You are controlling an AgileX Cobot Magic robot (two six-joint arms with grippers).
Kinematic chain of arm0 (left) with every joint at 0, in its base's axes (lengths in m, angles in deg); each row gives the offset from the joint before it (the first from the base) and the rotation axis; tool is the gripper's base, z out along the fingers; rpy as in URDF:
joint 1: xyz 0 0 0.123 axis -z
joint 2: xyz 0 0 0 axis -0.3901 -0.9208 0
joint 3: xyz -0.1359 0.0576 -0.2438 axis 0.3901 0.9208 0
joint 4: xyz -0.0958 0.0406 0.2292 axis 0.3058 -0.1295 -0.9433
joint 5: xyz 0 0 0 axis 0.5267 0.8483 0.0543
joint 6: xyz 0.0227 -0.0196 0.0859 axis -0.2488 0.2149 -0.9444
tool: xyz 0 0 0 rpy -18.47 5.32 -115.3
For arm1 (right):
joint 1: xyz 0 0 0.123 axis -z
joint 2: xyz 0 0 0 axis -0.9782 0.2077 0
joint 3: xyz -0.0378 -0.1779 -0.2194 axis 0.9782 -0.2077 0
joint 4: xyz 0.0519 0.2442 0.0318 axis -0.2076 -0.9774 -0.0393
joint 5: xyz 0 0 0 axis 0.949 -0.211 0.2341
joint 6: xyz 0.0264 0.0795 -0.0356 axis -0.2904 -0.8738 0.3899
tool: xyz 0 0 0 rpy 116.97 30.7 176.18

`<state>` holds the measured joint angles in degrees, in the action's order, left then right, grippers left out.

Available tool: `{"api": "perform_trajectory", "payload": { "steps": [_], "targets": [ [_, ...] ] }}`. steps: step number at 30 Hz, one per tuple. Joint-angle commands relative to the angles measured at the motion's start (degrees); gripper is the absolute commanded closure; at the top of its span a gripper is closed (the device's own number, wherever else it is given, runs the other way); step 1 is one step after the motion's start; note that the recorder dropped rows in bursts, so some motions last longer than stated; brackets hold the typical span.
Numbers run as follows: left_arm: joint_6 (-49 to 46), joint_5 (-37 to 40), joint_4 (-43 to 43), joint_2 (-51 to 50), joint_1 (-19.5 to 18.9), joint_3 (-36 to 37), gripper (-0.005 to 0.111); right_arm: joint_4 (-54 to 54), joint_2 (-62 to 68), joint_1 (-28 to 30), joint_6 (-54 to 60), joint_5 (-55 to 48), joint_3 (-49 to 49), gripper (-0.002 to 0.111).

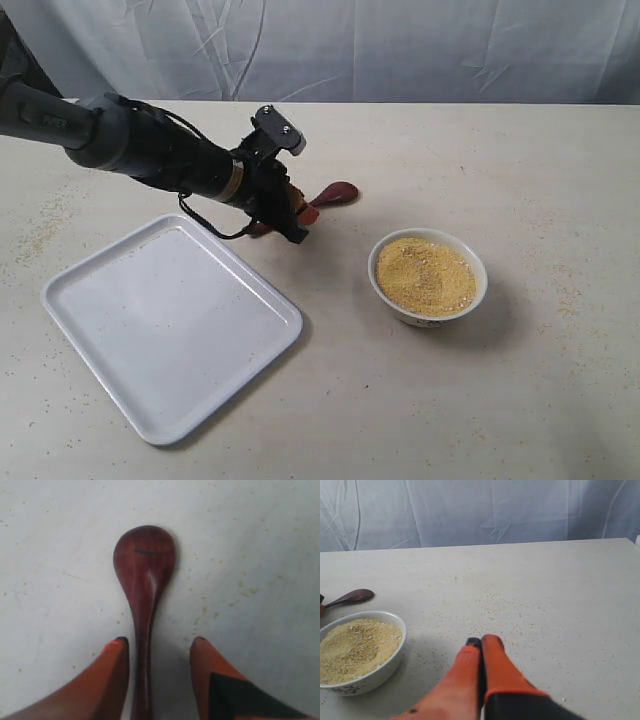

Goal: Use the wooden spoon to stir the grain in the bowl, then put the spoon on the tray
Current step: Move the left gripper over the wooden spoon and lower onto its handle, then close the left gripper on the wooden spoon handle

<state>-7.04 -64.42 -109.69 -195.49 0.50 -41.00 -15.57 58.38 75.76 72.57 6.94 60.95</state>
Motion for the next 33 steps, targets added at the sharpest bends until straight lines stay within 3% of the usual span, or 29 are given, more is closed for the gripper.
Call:
{"api": "perform_trajectory", "payload": {
  "steps": [1, 5, 28, 33],
  "targets": [
    [-0.48, 1.65, 0.34, -0.90, 0.08, 0.00, 0.066, 0.01, -0.25, -0.24, -0.06, 0.45, -0.08, 0.109],
    [-0.20, 5.34, 0.34, -2.10, 0.08, 0.00, 0.066, 0.01, -0.25, -0.24, -0.06, 0.45, -0.08, 0.109],
    [-2.75, 10.14, 2.15, -3.00, 0.08, 0.00, 0.066, 0.01, -0.25, -0.24, -0.06, 0.34, -0.08, 0.109],
    [-2.78, 11.07, 6.84, -3.00, 0.08, 0.00, 0.040, 0.17, -0.25, -0.24, -0.06, 0.45, -0.08, 0.109]
  ]
}}
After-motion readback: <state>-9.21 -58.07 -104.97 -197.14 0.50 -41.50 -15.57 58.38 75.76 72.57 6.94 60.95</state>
